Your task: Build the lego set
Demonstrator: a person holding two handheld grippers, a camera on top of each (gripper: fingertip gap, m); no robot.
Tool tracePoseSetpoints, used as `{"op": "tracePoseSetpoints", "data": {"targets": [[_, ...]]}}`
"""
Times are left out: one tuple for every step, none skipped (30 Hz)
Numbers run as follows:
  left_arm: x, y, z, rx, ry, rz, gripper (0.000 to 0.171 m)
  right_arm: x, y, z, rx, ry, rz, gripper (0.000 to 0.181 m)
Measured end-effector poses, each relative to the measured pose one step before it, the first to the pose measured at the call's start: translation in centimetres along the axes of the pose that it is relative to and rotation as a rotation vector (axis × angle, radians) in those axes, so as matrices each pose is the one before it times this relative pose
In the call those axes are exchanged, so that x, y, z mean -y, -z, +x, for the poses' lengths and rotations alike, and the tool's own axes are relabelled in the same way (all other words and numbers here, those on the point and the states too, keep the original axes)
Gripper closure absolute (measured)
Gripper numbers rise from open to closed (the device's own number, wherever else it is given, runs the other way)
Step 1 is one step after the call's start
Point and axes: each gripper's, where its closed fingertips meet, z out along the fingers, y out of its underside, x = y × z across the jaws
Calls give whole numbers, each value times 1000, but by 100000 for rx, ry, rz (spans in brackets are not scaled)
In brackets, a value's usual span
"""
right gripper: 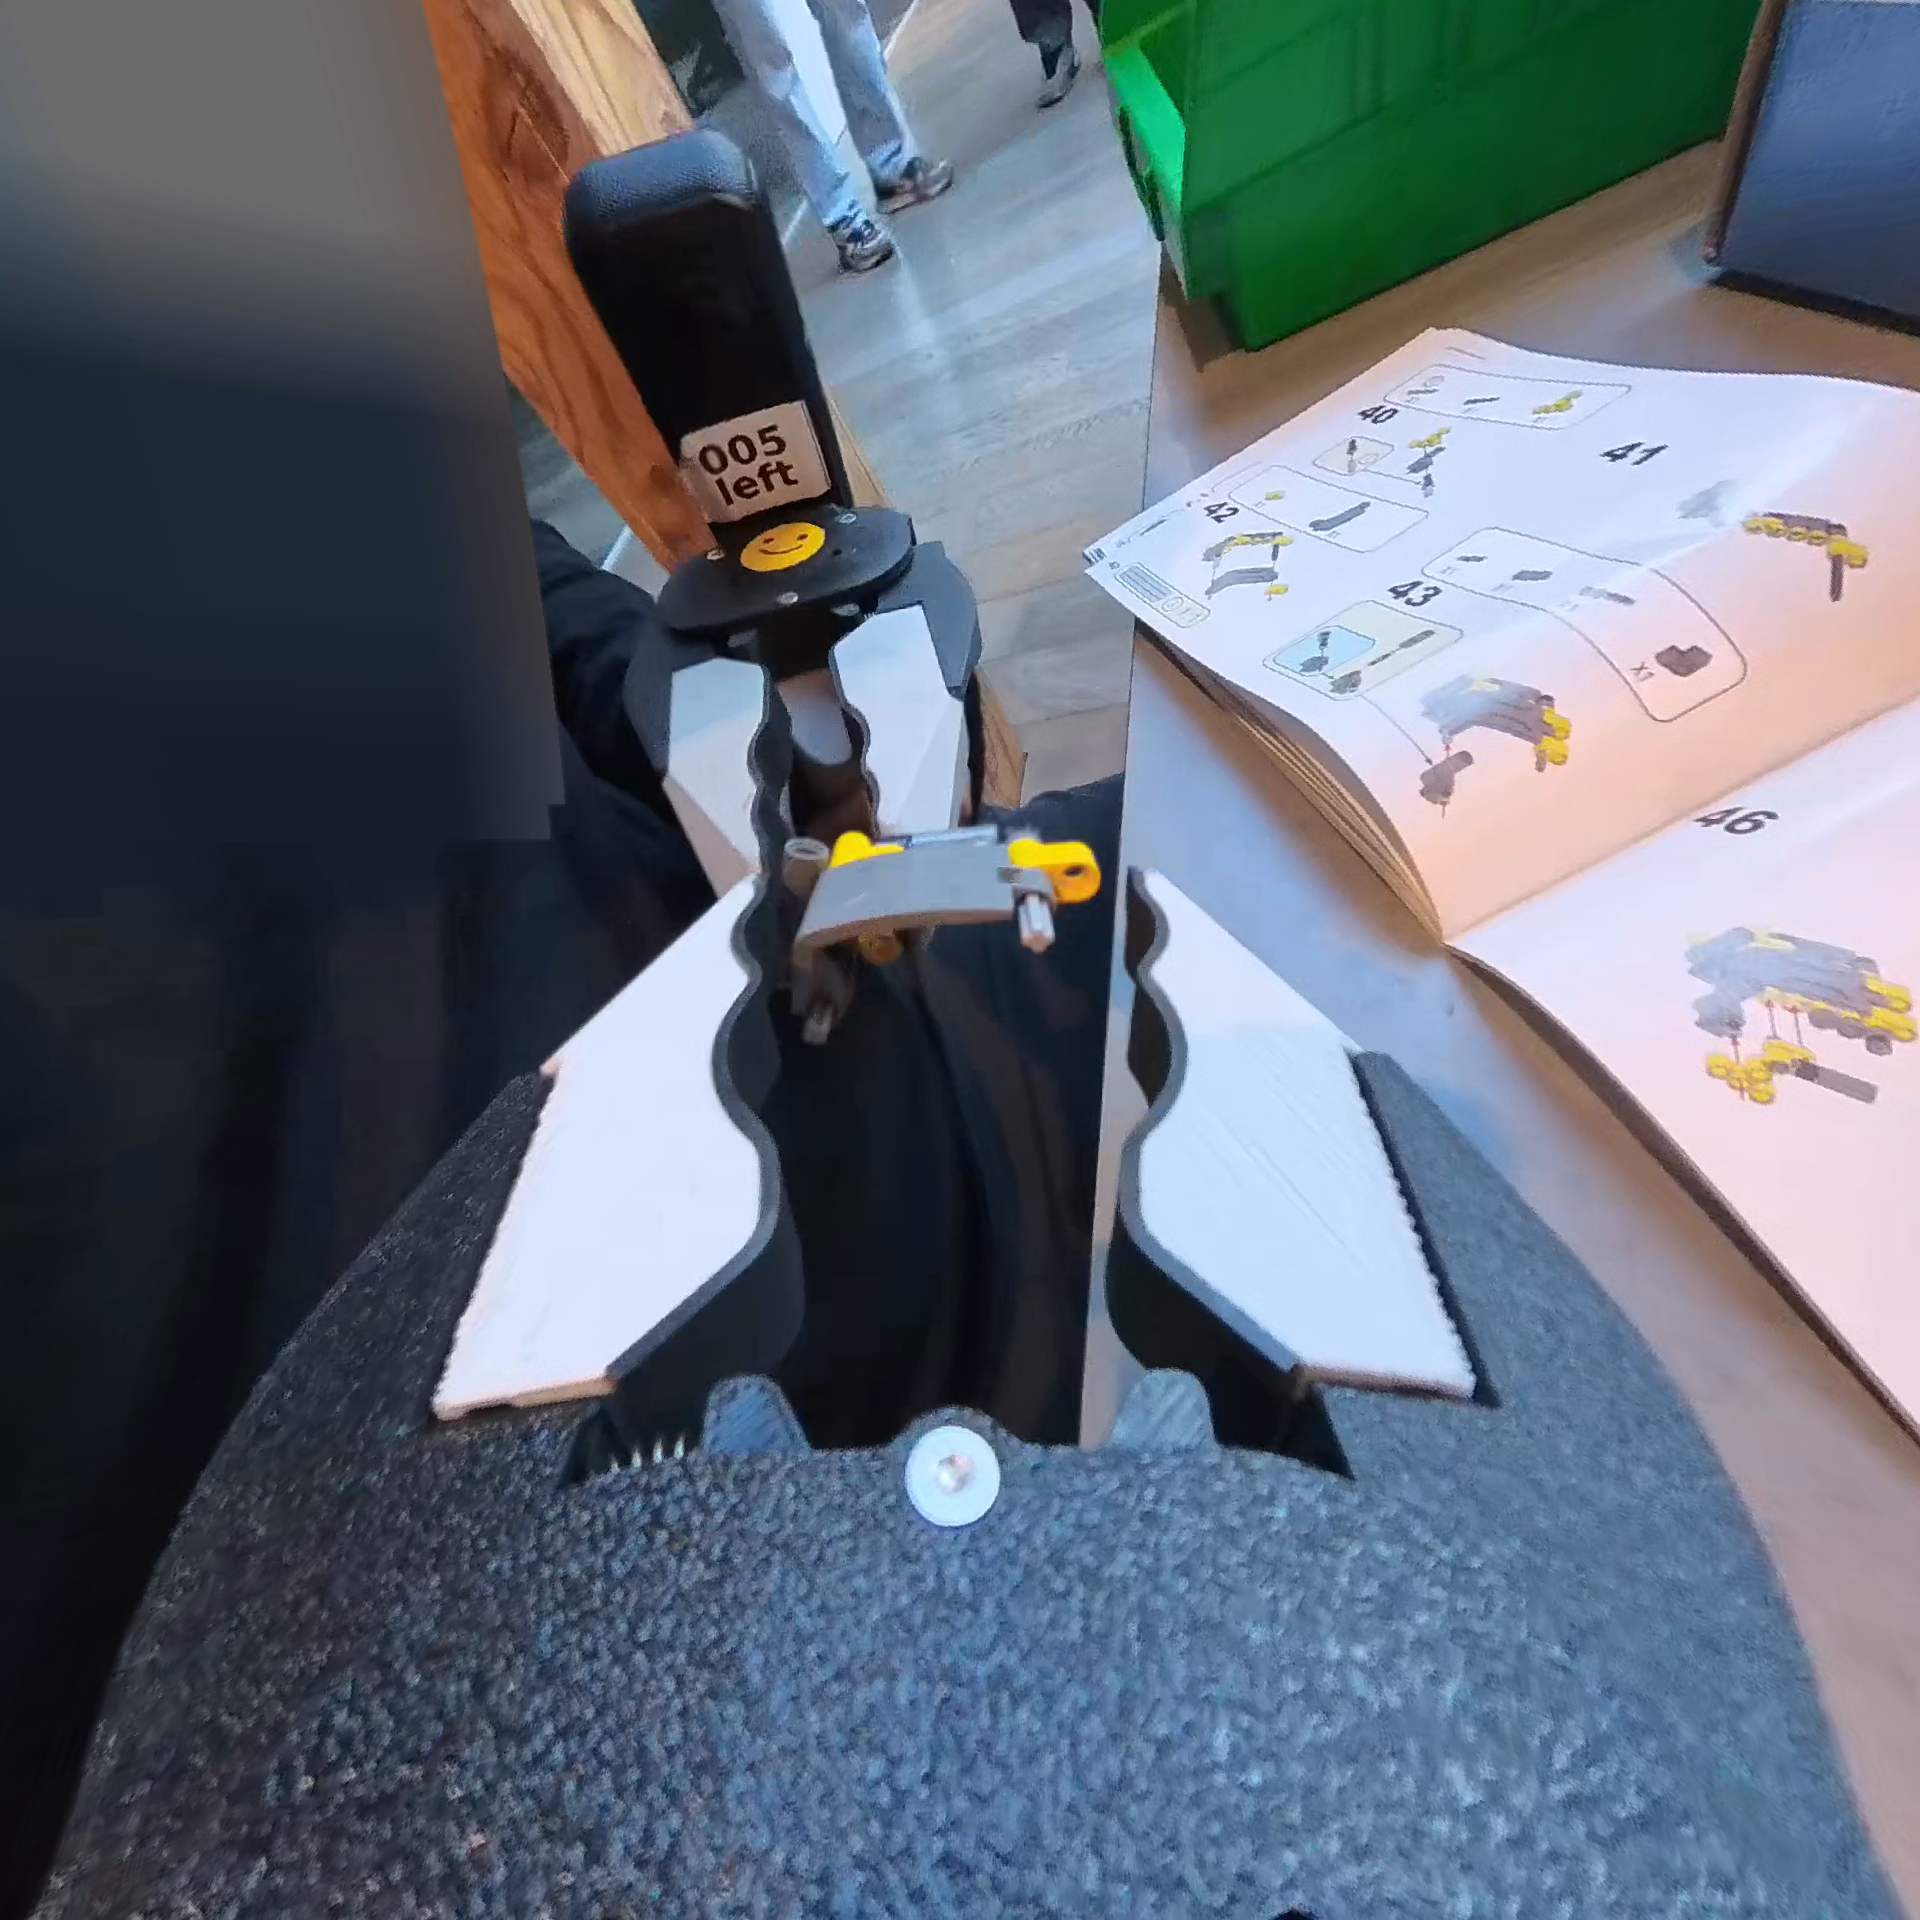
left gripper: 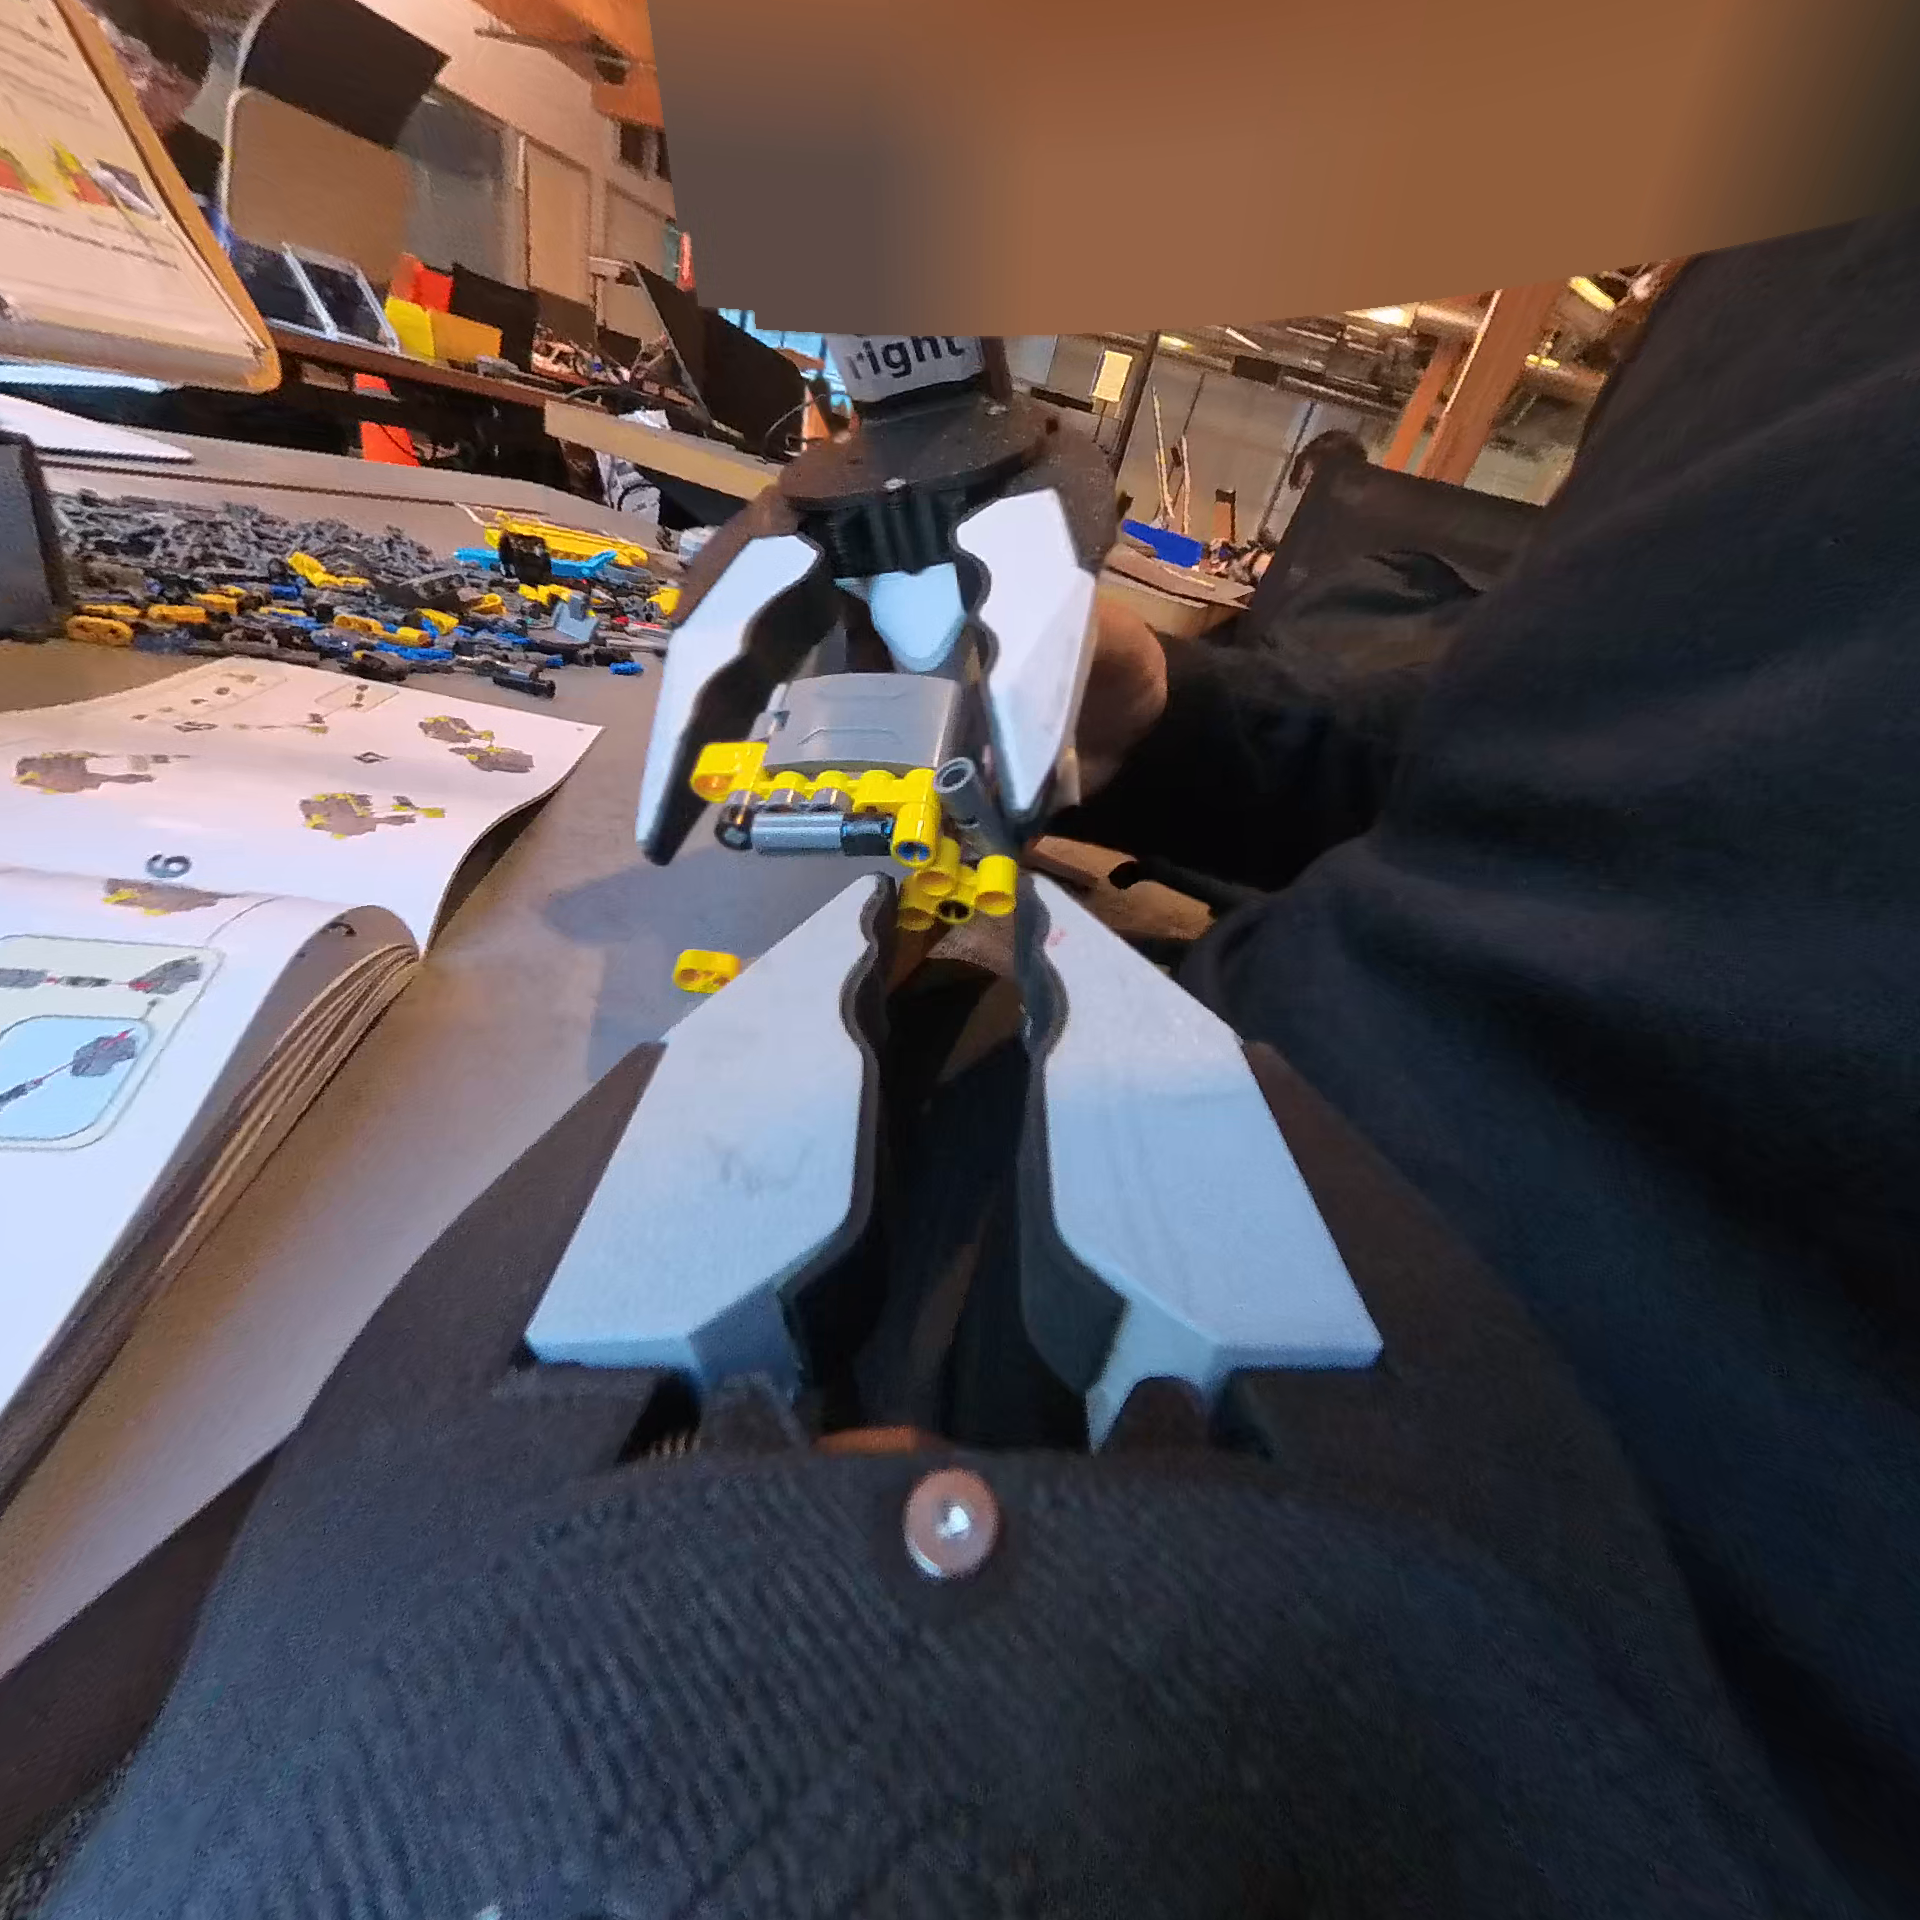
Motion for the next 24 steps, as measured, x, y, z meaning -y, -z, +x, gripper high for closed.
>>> {"op": "tracePoseSetpoints", "data": {"targets": [[-115,-149,87,356,-564,-589,150,19,-81,-101,231,360,152,117],[-13,-61,-3,453,167,375,150,50,-25,-159,565,488,430,121],[39,14,-64,337,681,736,150,60,18,12,-720,612,537,121],[-9,33,-110,536,593,364,150,21,24,93,-1257,926,255,121],[-39,-9,-16,25,135,-97,150,-9,9,17,-649,937,89,121],[-60,-44,109,-547,-181,-395,150,-17,-28,-82,197,346,-66,121],[-81,-54,77,-330,46,-498,150,-36,-45,-54,335,-77,-76,121],[-135,-39,21,-186,843,-700,150,-113,-71,2,181,-391,-462,122],[-214,-48,-46,-81,1731,-1060,150,-186,-82,70,-136,-494,-888,121],[-197,-37,-76,-132,2347,-1078,149,-171,-89,103,-432,-271,-793,122],[-137,-14,-49,-388,2325,-791,149,-136,-75,69,-422,-49,-536,122],[-64,29,4,-614,1786,-541,149,-84,-68,3,-139,-83,-263,122],[-2,31,-7,-125,733,-140,149,-42,-28,21,-80,-183,-57,122],[65,45,-56,490,181,157,149,-35,-15,42,-210,-272,-87,122],[43,28,-22,91,270,-77,148,-25,10,49,-114,-341,17,122],[111,34,60,-580,972,237,146,-58,10,47,-68,-266,-177,122],[123,60,35,-774,1425,456,145,-66,7,12,59,-115,-147,122],[176,74,44,-958,1686,854,144,-72,11,20,-98,-69,-225,122],[159,78,-5,-825,1910,702,143,-69,-6,22,-106,-60,-163,122],[66,29,-2,-635,1495,126,143,-26,-20,22,-77,-173,14,122],[-20,-23,-71,107,571,-301,143,-7,-15,65,-143,-402,110,122],[46,-15,-126,911,-469,132,143,24,0,118,-362,-563,208,122],[81,-15,-133,1015,-701,220,143,64,3,110,-284,-708,427,122],[64,2,-90,719,-512,-95,143,39,-7,91,-290,-683,342,122]]}}
